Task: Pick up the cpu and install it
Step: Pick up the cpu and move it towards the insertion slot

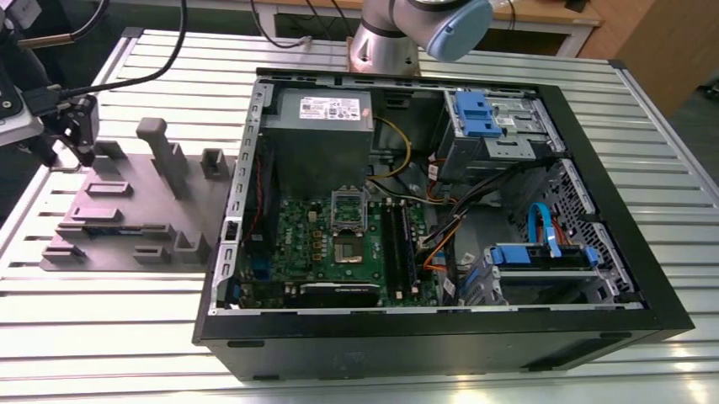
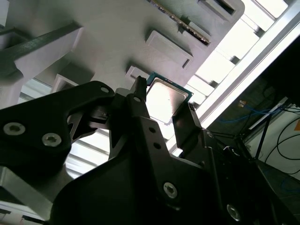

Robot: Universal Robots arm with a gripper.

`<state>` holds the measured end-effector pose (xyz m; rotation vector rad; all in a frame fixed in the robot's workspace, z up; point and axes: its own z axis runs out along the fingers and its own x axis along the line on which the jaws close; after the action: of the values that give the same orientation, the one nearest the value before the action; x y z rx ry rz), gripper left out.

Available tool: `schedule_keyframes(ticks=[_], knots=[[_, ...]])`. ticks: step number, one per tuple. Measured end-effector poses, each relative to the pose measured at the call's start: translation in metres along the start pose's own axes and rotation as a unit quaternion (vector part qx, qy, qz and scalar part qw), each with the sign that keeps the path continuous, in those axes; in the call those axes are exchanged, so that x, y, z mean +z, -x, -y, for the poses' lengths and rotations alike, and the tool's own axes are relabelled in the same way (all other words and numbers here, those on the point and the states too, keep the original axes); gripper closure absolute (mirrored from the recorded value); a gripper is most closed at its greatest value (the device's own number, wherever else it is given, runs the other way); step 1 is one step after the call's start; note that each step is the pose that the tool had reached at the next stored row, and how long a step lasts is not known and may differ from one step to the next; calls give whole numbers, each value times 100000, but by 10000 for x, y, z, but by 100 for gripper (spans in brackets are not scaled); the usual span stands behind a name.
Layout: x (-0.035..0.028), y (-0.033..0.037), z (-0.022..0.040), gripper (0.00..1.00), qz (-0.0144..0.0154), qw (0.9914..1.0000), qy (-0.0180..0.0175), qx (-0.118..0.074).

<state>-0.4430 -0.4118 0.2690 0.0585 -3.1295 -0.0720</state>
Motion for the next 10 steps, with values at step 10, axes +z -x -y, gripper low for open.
schedule_keyframes(ticks=[10], knots=[[-18,0,-1,53,-9,100000,-5,1]])
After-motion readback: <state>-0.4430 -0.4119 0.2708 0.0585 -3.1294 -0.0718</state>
